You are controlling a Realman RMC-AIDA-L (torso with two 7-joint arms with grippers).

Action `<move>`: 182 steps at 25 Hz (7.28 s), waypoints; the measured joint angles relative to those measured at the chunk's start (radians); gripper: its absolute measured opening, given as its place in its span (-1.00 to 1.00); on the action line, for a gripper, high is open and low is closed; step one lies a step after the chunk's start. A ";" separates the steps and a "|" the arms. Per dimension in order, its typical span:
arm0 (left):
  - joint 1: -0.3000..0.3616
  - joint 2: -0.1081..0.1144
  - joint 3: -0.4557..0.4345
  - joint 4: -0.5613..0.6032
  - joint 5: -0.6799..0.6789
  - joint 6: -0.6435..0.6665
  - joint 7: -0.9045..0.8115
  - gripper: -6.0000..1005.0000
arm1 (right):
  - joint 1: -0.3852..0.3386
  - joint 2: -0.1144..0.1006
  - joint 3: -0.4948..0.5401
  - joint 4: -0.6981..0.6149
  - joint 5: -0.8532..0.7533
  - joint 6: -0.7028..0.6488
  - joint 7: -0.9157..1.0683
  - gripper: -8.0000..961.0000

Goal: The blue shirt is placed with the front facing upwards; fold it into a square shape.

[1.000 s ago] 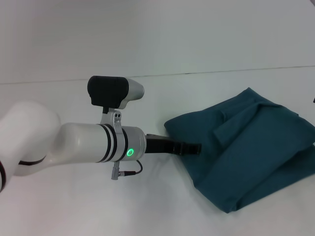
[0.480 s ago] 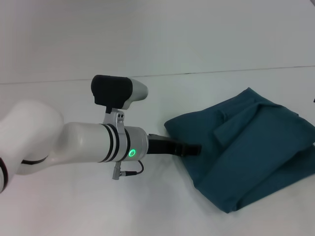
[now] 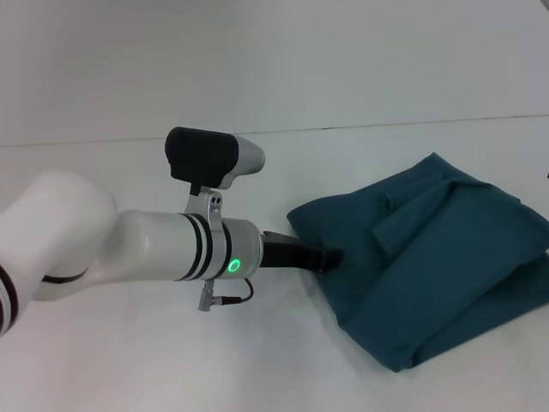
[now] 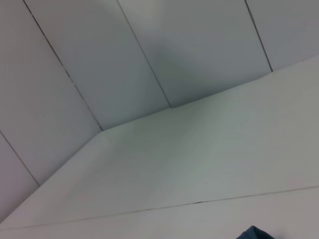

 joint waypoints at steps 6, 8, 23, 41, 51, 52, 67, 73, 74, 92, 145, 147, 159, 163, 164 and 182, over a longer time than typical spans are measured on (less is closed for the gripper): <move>-0.002 0.000 0.001 0.000 0.000 0.001 0.000 -0.59 | 0.000 0.003 0.002 0.001 0.000 0.001 -0.009 0.21; -0.003 0.000 0.001 0.000 -0.002 0.001 0.000 -0.67 | 0.000 0.005 0.002 0.001 0.000 0.002 -0.010 0.21; -0.004 0.000 -0.015 0.001 -0.005 -0.012 0.001 -0.96 | -0.005 0.007 0.002 -0.002 0.000 0.002 -0.011 0.21; 0.011 0.018 -0.166 0.011 0.097 -0.010 0.003 -0.88 | -0.009 0.010 -0.002 0.011 -0.004 0.004 -0.021 0.20; 0.038 0.043 -0.346 0.051 0.240 0.042 -0.002 -0.84 | 0.008 0.023 -0.009 0.015 -0.007 0.005 -0.037 0.20; 0.039 0.049 -0.369 0.052 0.263 0.048 -0.004 -0.83 | 0.011 0.024 -0.011 0.019 -0.007 0.005 -0.039 0.20; 0.073 0.087 -0.520 0.075 0.381 0.079 -0.008 -0.77 | 0.047 0.032 -0.074 0.065 -0.008 0.050 -0.048 0.20; 0.109 0.083 -0.563 0.115 0.409 0.118 -0.011 -0.74 | 0.060 0.038 -0.096 0.068 -0.008 0.065 -0.049 0.19; 0.120 0.079 -0.565 0.132 0.409 0.123 -0.011 -0.74 | 0.062 0.039 -0.103 0.069 -0.008 0.072 -0.049 0.19; 0.278 0.015 -0.660 0.381 0.402 0.440 -0.039 -0.39 | 0.273 0.019 -0.316 0.089 -0.091 0.307 0.046 0.19; 0.277 0.012 -0.655 0.360 0.402 0.497 0.026 0.69 | 0.464 0.119 -0.742 0.172 -0.265 0.706 0.134 -0.06; 0.277 0.012 -0.655 0.362 0.402 0.497 0.026 0.68 | 0.465 0.118 -0.742 0.177 -0.265 0.710 0.134 -0.07; 0.266 0.012 -0.654 0.364 0.402 0.492 0.026 0.68 | 0.473 0.117 -0.764 0.202 -0.265 0.725 0.137 -0.14; 0.266 0.012 -0.654 0.364 0.402 0.488 0.026 0.68 | 0.473 0.117 -0.765 0.202 -0.265 0.752 0.167 -0.31; 0.266 0.012 -0.655 0.364 0.402 0.488 0.026 0.68 | 0.473 0.117 -0.765 0.203 -0.265 0.758 0.176 -0.40; 0.264 0.012 -0.656 0.365 0.402 0.472 0.027 0.68 | 0.468 0.117 -0.749 0.185 -0.257 0.797 0.178 -0.98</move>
